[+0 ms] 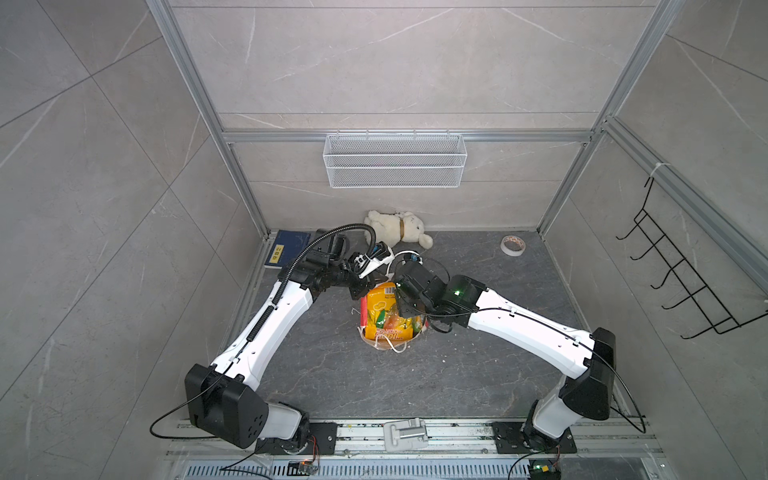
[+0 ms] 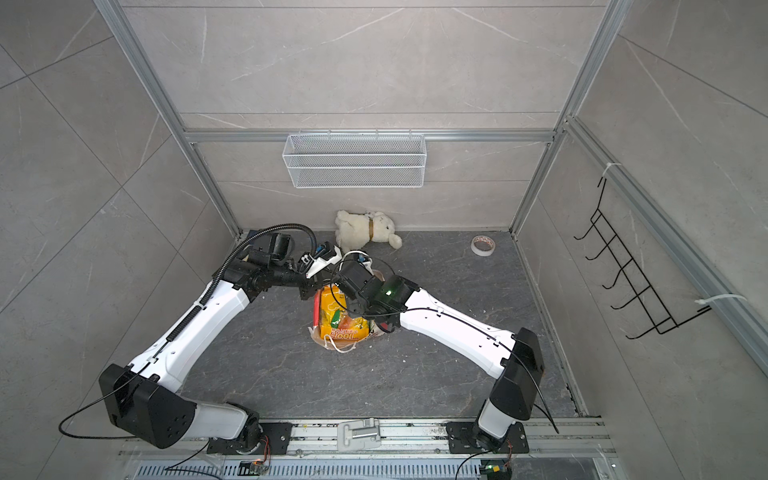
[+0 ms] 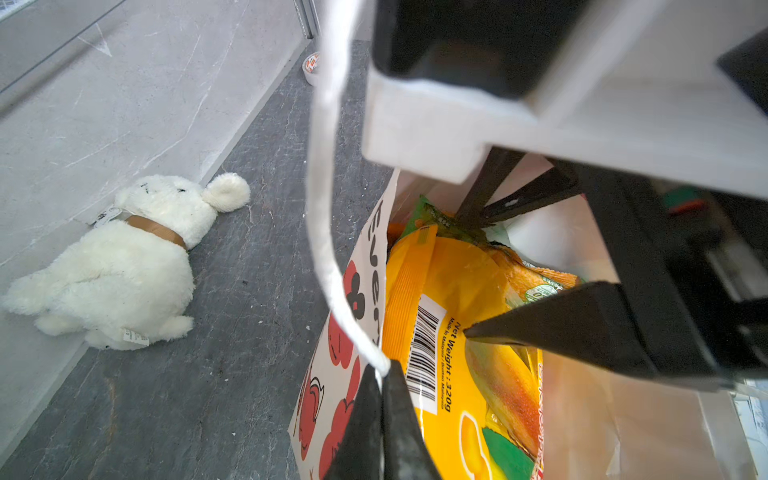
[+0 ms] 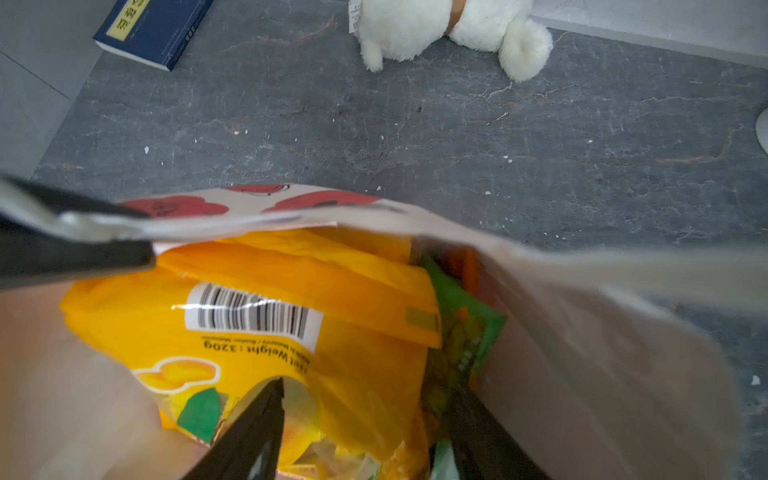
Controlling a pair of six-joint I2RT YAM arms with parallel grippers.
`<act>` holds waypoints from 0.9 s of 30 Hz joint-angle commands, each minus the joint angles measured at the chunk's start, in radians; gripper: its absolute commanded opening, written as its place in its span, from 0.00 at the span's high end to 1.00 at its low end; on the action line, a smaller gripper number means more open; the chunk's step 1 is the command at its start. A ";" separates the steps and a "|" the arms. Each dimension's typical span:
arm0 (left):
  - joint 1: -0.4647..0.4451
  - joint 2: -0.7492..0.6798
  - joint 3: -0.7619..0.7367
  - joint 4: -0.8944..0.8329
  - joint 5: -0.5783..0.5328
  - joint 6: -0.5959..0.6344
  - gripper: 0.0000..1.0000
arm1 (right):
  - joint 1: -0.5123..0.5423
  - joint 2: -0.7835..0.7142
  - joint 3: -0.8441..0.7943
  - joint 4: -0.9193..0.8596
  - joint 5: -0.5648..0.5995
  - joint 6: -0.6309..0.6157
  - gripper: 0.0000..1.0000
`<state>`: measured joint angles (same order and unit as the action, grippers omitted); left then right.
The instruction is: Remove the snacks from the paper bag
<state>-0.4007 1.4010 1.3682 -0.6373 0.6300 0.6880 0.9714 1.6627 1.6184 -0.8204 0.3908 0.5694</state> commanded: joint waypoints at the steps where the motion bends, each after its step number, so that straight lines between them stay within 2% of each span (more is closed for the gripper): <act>1: -0.016 -0.019 0.009 0.065 0.087 -0.004 1.00 | -0.003 0.012 -0.018 0.051 -0.017 0.006 0.34; 7: -0.016 -0.020 0.007 0.065 0.084 0.001 1.00 | -0.002 0.019 -0.020 0.093 -0.048 -0.003 0.38; 13: -0.016 -0.023 0.005 0.067 0.081 0.001 1.00 | -0.005 0.043 -0.010 0.058 0.004 0.047 0.33; 18: -0.016 -0.008 0.018 0.053 0.080 0.003 1.00 | -0.013 0.037 -0.035 0.101 -0.015 0.053 0.29; 27: -0.016 -0.016 0.009 0.078 0.085 0.004 1.00 | -0.036 0.057 -0.070 0.191 -0.106 0.028 0.50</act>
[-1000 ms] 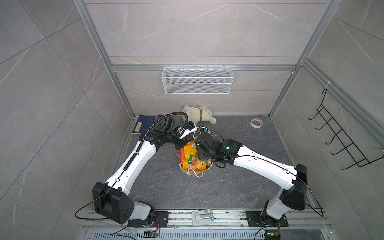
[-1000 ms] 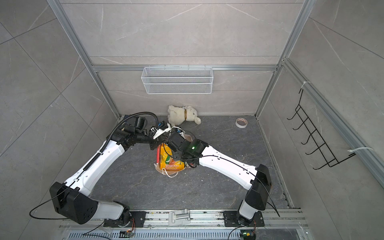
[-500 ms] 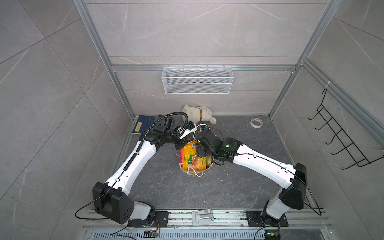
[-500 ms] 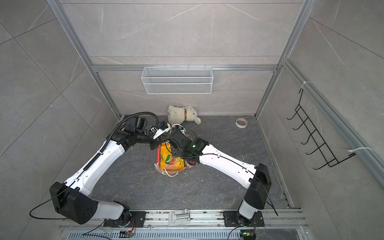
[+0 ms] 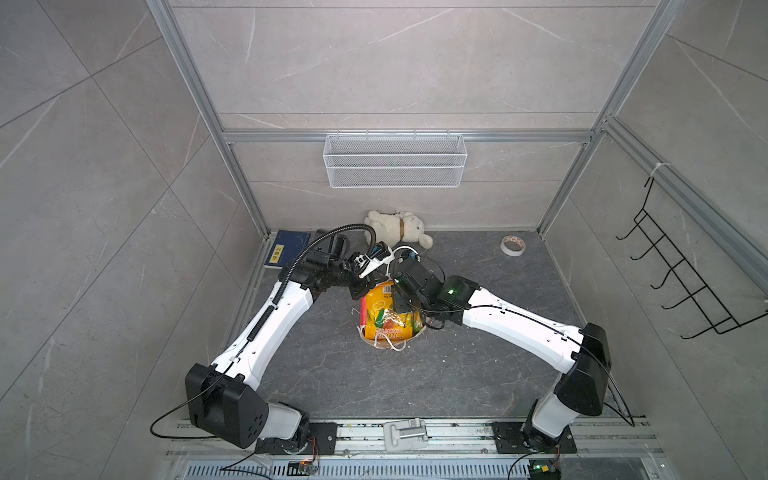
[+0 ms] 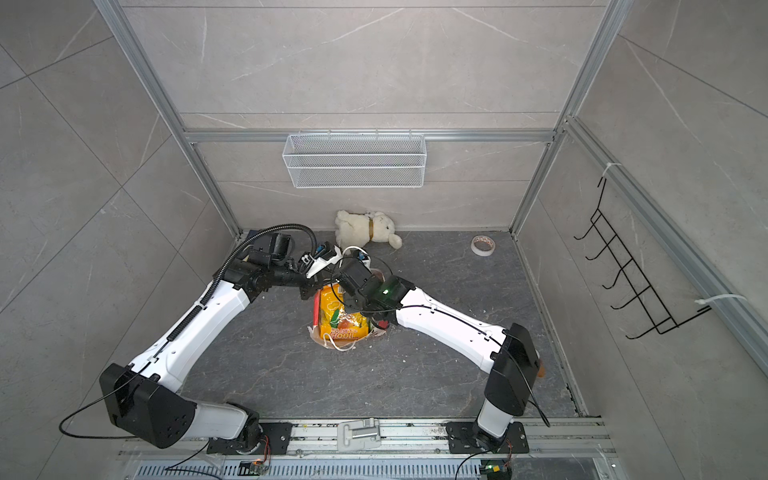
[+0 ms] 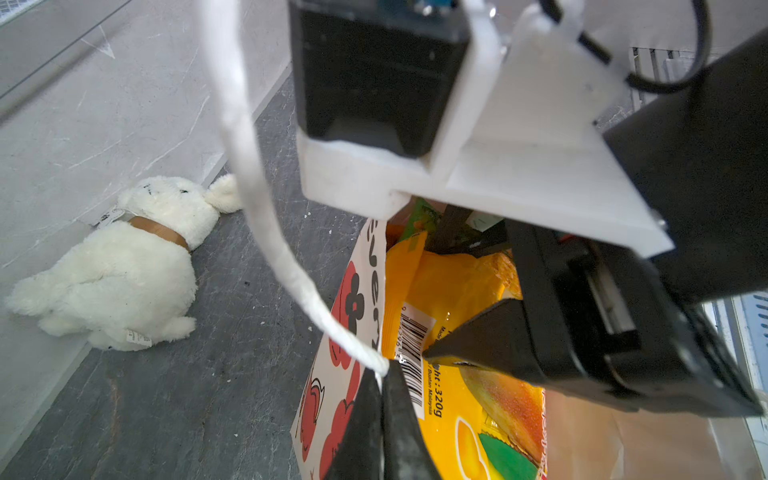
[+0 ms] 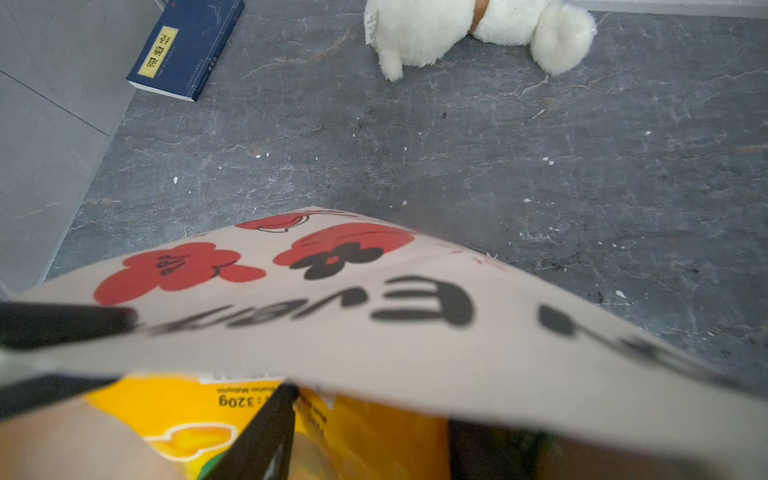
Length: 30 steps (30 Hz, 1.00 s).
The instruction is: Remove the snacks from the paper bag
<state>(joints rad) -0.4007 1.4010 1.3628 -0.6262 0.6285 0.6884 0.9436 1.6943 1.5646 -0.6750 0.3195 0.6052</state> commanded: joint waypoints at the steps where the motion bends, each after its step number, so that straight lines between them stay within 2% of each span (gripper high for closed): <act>1: -0.016 -0.016 0.017 0.064 0.085 0.003 1.00 | -0.010 0.026 -0.020 0.051 -0.039 -0.008 0.55; 6: -0.016 -0.020 0.010 0.078 0.085 0.001 1.00 | -0.010 0.018 -0.044 0.098 -0.065 -0.035 0.83; 10: -0.015 -0.019 0.013 0.090 0.057 -0.018 1.00 | -0.008 -0.019 -0.064 0.127 -0.093 -0.080 1.00; 22: -0.009 -0.001 -0.002 0.164 -0.022 -0.080 1.00 | -0.008 -0.169 -0.184 0.239 -0.121 -0.268 1.00; 30: -0.004 0.010 0.009 0.190 -0.069 -0.119 1.00 | -0.009 -0.307 -0.320 0.406 -0.178 -0.454 1.00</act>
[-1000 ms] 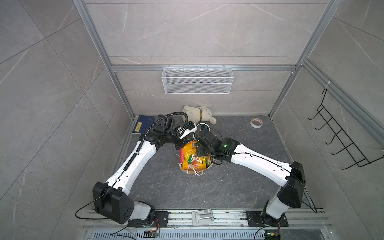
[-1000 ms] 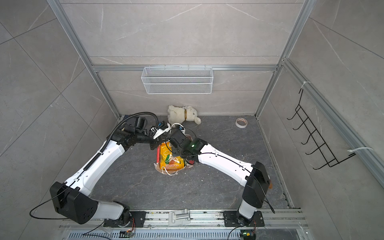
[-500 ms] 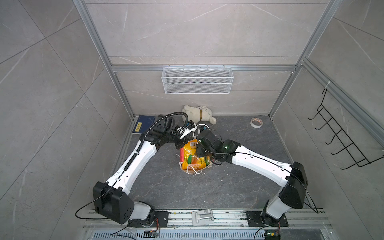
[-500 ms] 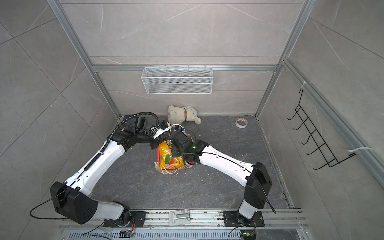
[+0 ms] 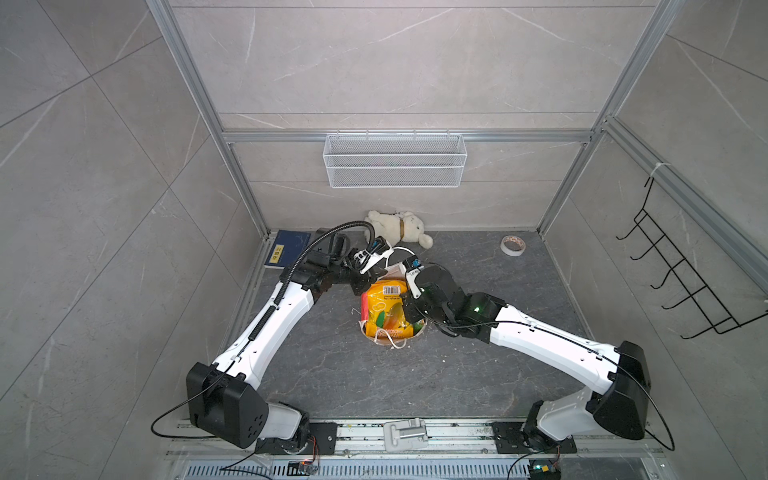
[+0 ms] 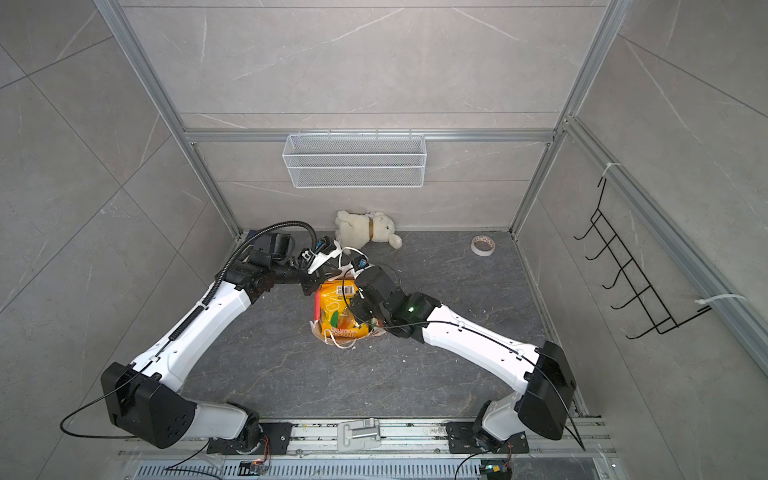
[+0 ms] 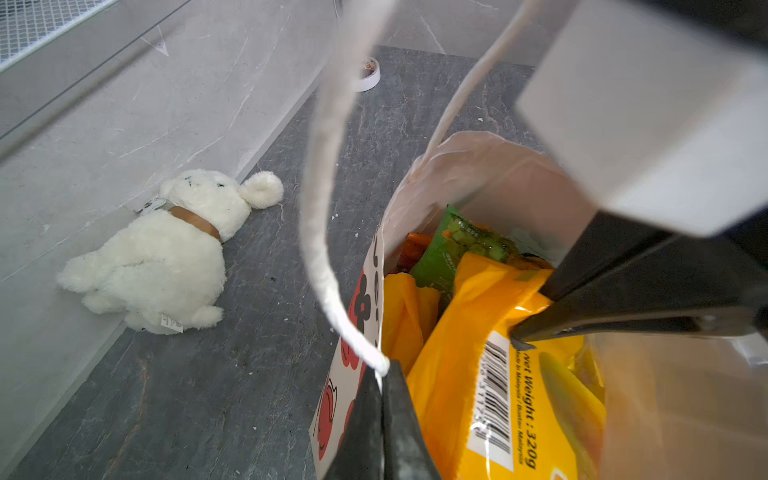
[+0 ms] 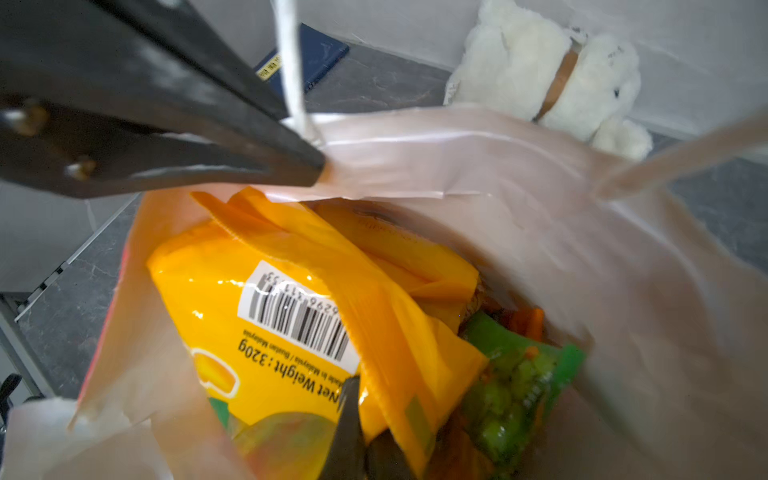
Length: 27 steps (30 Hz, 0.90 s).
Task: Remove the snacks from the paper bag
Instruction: 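Grasp the yellow 320g packet with the right gripper and lift it out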
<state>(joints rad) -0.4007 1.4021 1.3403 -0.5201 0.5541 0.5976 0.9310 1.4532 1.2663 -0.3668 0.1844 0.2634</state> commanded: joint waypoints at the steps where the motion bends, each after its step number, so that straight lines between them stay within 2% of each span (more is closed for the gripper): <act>1: -0.003 0.008 0.028 0.093 0.002 -0.028 1.00 | 0.004 -0.077 -0.031 0.111 -0.059 -0.133 1.00; 9: -0.003 0.035 0.063 0.101 -0.040 -0.049 1.00 | 0.002 -0.146 -0.098 0.229 -0.075 -0.243 1.00; 14: -0.003 0.042 0.088 0.080 -0.050 -0.039 1.00 | 0.000 -0.179 -0.125 0.305 -0.039 -0.273 1.00; 19: -0.003 0.037 0.096 0.078 -0.057 -0.029 1.00 | -0.006 -0.206 -0.114 0.330 0.006 -0.298 1.00; 27: -0.003 0.032 0.087 0.089 -0.056 -0.027 1.00 | -0.012 -0.228 -0.038 0.346 0.003 -0.321 1.00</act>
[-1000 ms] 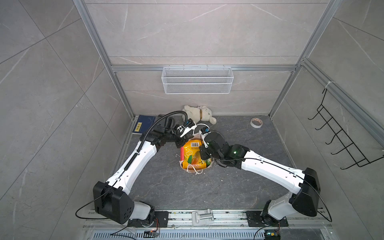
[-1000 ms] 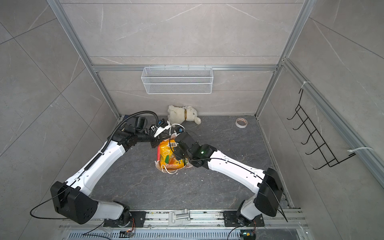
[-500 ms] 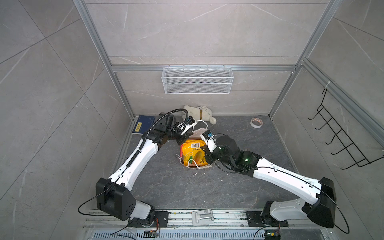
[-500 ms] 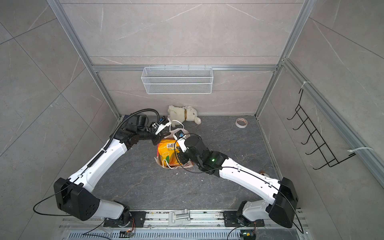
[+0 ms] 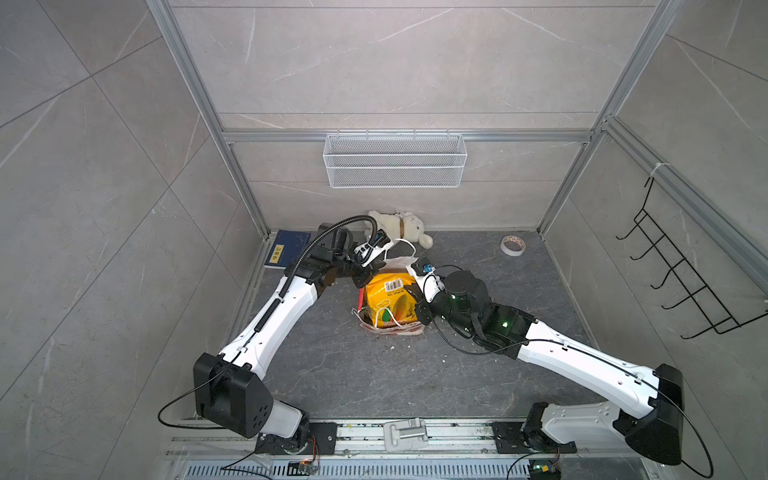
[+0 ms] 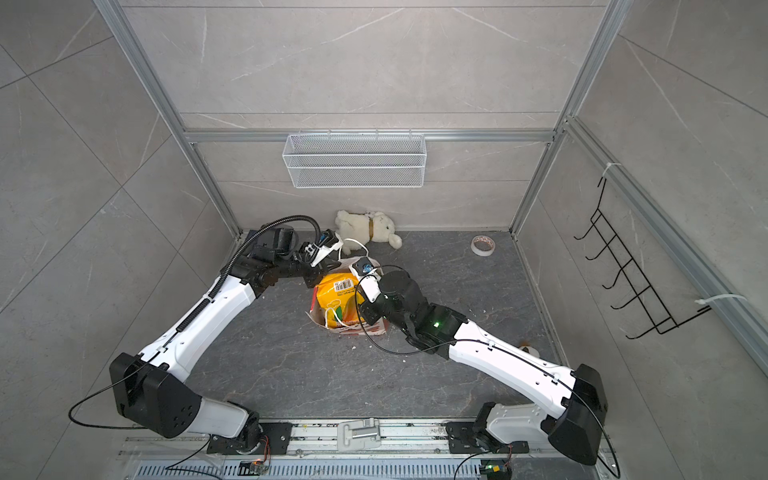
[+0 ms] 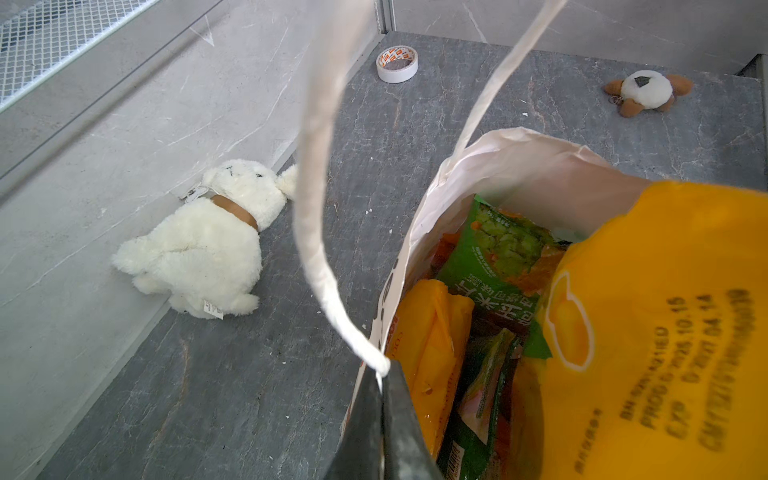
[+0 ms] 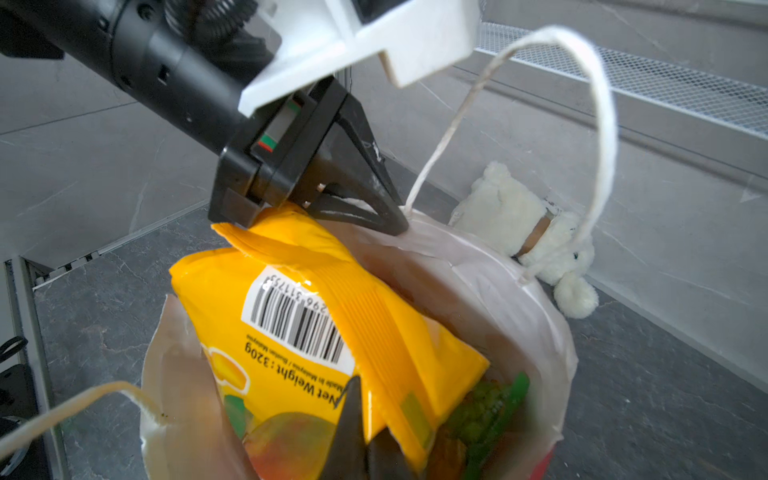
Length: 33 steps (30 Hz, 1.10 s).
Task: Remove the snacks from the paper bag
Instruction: 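Grasp the yellow 320g packet with the right gripper and lift it out, then carry the yellow packet with the right gripper away from the bag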
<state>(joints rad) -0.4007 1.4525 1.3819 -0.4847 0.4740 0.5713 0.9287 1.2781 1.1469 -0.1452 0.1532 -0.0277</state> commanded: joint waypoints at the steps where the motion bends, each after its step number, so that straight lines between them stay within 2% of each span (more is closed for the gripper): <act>1: -0.003 -0.020 0.046 0.056 0.021 -0.001 1.00 | -0.009 -0.059 0.098 0.111 0.035 -0.036 1.00; 9: -0.003 -0.017 0.051 0.061 0.008 -0.004 1.00 | -0.009 -0.142 0.141 0.095 0.039 -0.085 1.00; 17: -0.003 -0.012 0.054 0.075 0.001 -0.007 1.00 | -0.008 -0.216 0.102 0.121 0.068 -0.130 1.00; 23: -0.004 -0.018 0.041 0.089 0.005 -0.002 1.00 | -0.009 -0.232 0.138 0.127 0.159 -0.108 1.00; 33: -0.004 -0.079 -0.034 0.144 0.050 0.028 1.00 | -0.046 -0.230 0.371 -0.177 0.358 -0.024 1.00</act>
<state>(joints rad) -0.4004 1.4422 1.3548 -0.4507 0.4515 0.5774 0.9012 1.0767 1.4284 -0.2863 0.4179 -0.1051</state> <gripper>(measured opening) 0.049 0.045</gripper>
